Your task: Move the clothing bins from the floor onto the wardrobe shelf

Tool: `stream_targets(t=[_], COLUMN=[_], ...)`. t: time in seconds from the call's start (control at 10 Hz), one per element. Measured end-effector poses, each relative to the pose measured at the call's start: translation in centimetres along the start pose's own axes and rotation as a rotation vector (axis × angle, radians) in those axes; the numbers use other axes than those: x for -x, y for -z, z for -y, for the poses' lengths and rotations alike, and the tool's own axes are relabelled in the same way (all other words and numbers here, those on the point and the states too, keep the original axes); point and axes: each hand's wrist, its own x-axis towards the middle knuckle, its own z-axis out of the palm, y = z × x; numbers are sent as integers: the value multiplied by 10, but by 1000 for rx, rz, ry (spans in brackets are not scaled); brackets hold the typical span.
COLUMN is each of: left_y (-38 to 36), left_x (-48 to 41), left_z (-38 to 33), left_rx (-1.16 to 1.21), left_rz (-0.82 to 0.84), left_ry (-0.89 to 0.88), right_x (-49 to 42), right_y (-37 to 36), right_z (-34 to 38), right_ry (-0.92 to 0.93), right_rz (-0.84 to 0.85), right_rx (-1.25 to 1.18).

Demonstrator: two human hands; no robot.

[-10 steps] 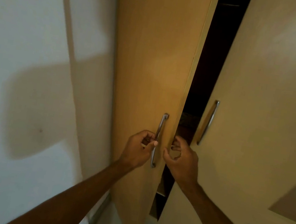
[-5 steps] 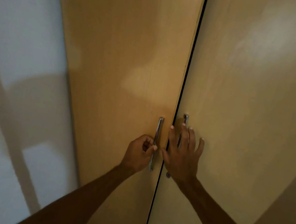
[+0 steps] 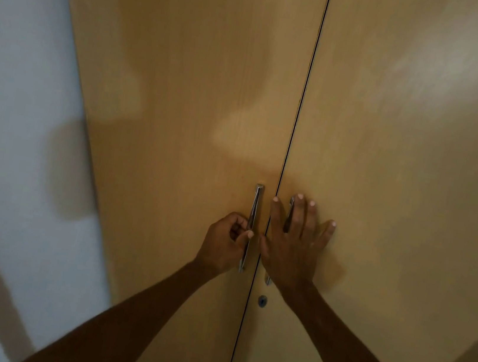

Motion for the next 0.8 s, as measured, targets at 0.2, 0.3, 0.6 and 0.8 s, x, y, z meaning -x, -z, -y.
stream_targets(t=[0.2,0.3,0.6,0.8], left_y=[-1,-1,37,85], left_x=[-1,0,55,128], left_z=[5,2,12,11], left_rx=[-11,-20,-151,-518], left_rz=[6,-3,-145,-191], left_ry=[-36,-31,60,-26], right_x=[0,0,30,73], right_y=[-8,-4,20,48], right_z=[0,-1,-2,15], right_ry=[12,13,32,91], right_rz=[-36,-2,191,274], right_rx=[-7,-2,-178,-407])
